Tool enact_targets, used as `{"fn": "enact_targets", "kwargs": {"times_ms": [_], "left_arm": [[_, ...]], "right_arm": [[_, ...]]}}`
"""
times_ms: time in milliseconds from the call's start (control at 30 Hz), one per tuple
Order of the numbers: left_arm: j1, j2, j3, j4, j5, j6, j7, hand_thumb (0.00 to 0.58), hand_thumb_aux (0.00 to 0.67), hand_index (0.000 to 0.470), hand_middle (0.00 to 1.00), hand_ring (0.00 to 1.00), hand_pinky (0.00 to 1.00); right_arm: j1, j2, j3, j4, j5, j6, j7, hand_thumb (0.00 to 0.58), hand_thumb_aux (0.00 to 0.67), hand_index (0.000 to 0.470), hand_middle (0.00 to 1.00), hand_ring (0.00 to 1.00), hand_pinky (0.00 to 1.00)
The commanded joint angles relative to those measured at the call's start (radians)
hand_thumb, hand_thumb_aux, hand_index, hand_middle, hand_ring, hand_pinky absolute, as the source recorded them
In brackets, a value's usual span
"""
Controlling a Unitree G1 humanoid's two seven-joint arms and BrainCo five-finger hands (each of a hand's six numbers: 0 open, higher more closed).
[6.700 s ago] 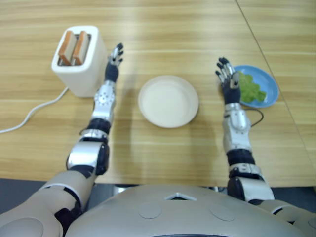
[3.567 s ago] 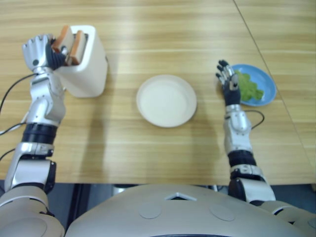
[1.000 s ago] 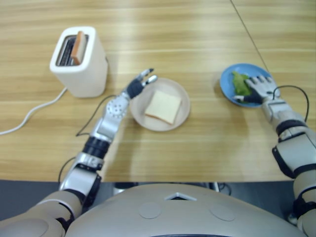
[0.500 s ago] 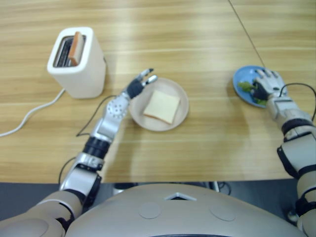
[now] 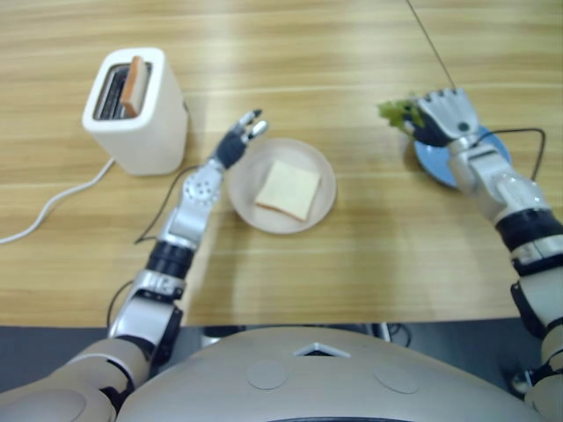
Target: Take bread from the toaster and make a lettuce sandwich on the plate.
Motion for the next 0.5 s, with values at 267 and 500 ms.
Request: {"fn": "enact_targets", "kwargs": {"times_ms": [267, 500], "left_arm": [[-0.017, -0.007, 0.040, 0.066, -0.040, -0.035, 0.009, 0.000, 0.000, 0.000, 0.00, 0.00, 0.00], [-0.014, -0.006, 0.032, 0.071, -0.036, -0.033, 0.006, 0.000, 0.000, 0.000, 0.00, 0.00, 0.00]], "right_arm": [[0.065, 0.230, 0.144, -0.168, -0.109, -0.012, 0.192, 0.580, 0.670, 0.460, 1.00, 1.00, 1.00], [0.171, 0.219, 0.176, -0.278, -0.150, -0.031, 0.289, 0.580, 0.670, 0.460, 1.00, 1.00, 1.00]]}}
